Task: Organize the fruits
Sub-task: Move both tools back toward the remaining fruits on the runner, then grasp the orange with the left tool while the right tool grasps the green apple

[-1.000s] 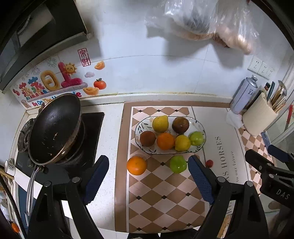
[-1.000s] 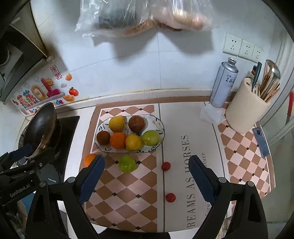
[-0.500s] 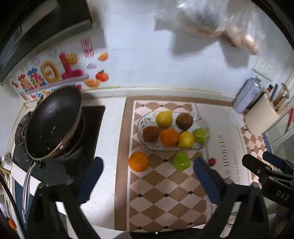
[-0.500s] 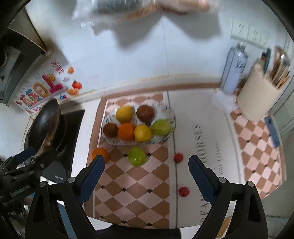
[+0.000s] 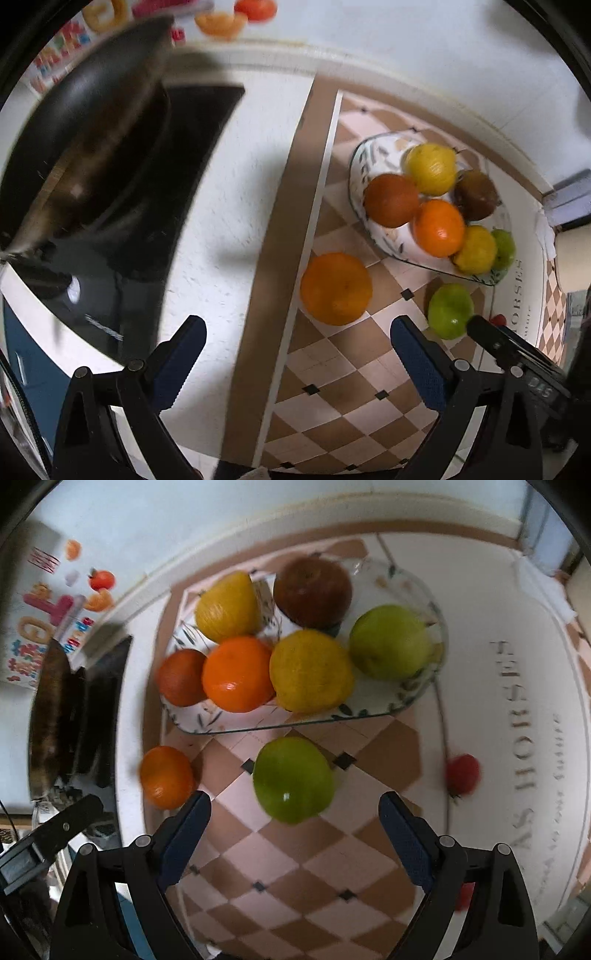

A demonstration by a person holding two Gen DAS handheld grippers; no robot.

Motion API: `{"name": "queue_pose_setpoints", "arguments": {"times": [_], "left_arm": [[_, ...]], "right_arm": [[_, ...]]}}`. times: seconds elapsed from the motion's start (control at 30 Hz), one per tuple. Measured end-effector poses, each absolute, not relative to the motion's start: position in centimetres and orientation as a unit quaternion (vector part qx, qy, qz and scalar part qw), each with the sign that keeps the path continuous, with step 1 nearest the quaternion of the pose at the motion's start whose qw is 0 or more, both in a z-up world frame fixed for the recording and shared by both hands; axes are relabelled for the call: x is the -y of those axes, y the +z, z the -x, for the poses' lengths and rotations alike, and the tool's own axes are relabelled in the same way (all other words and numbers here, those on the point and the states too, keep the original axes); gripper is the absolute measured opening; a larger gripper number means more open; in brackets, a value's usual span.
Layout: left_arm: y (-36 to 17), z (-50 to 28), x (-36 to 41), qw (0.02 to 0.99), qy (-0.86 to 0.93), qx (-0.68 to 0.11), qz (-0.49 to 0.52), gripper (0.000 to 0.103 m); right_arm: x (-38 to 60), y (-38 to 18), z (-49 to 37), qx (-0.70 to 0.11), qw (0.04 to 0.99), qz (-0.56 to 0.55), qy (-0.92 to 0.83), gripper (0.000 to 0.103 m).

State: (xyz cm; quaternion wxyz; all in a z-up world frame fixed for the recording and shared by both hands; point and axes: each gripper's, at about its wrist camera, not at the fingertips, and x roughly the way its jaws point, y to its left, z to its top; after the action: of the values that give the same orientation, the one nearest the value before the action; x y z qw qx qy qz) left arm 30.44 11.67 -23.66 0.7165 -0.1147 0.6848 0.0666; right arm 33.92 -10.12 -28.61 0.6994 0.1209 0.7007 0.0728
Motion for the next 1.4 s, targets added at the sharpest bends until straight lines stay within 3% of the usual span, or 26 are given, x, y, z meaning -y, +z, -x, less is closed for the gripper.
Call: {"name": "queue_pose_setpoints", "arguments": {"times": [0.07,0.2,0.53,0.57,0.6,0.63,0.9,1.2,1.4], "left_arm": [[-25.0,-31.0,-11.4,0.706,0.063,-0.695,0.119,0.102],[-27.0,-31.9,-11.0,0.690,0.058,-0.711,0.119,0.102],[-30.8,-33.4,-8.1,0.676,0.027,-0.734,0.066,0.099],[-31.0,-33.4,-7.8,0.679,0.022,-0.731,0.060,0.087],[-31.1,-33.4,-7.5,0.681,0.018,-0.729,0.057,0.067],[-31.3,-33.3,-7.3,0.679,0.010,-0.731,0.064,0.064],[-29.7,-31.6,-6.3,0.705,0.012,-0.707,0.059,0.063],[-19.9,-35.1,-7.5,0.757,-0.033,-0.646,0.089,0.063],[-20.4,-42.0,-7.6,0.757,-0.043,-0.647,0.085,0.063]], "right_arm": [[9.3,-30.1,-34.5,-0.708,0.694,-0.111,0.076,0.088],[8.5,-32.1,-34.5,-0.721,0.681,-0.093,0.088,0.060],[11.0,-31.8,-32.2,-0.731,0.671,-0.095,0.085,0.060],[11.2,-31.9,-32.1,-0.730,0.671,-0.098,0.085,0.060],[11.3,-31.9,-32.1,-0.730,0.670,-0.101,0.087,0.060],[11.4,-31.9,-32.1,-0.730,0.670,-0.104,0.087,0.060],[12.4,-29.7,-32.1,-0.713,0.684,-0.117,0.101,0.060],[16.6,-22.4,-38.7,-0.646,0.736,-0.175,0.102,0.060],[18.6,-25.5,-45.7,-0.661,0.730,-0.164,0.060,0.060]]}}
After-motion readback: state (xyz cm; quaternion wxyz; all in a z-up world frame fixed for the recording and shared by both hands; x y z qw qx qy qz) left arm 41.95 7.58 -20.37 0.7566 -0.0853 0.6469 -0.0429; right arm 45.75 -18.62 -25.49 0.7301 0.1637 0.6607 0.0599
